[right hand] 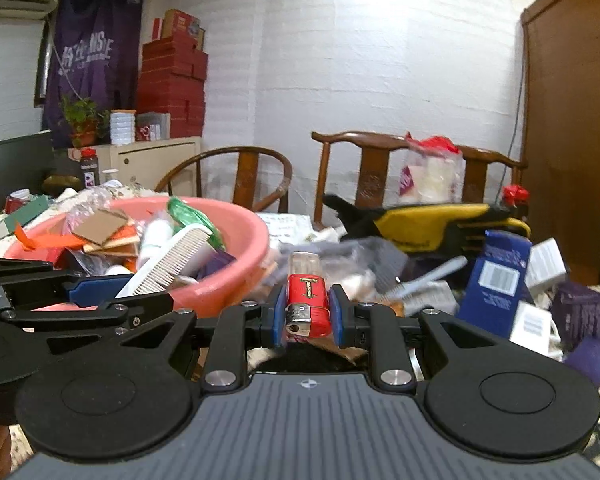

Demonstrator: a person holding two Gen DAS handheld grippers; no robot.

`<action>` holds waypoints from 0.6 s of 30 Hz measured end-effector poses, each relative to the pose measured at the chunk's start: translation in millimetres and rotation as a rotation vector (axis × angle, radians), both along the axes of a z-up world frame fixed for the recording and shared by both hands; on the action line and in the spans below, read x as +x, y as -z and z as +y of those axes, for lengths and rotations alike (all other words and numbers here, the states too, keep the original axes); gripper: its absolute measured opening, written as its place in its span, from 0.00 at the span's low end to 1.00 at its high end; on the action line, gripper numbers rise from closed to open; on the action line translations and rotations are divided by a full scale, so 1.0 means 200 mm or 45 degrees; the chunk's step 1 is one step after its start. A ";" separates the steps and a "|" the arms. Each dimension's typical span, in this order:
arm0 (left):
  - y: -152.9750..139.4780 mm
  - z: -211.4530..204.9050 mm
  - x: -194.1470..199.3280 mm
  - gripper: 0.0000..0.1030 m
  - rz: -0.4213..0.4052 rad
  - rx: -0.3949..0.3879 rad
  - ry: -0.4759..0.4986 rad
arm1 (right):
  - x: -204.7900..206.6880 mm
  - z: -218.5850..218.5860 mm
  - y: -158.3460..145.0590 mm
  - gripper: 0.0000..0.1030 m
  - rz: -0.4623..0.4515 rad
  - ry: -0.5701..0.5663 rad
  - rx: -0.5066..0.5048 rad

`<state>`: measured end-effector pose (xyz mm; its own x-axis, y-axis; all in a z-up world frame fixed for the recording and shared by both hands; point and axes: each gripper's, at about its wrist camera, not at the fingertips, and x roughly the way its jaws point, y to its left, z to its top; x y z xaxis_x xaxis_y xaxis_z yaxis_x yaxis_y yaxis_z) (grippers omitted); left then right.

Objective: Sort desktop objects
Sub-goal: 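Carry the comb and the red lighter over the pink basin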

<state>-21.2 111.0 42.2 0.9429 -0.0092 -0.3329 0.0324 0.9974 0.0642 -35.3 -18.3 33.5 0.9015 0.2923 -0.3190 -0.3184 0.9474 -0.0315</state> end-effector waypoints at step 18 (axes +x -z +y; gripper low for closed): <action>-0.13 0.22 0.04 0.23 -0.072 0.017 -0.099 | 0.07 0.25 -0.15 0.25 -0.062 -0.108 0.007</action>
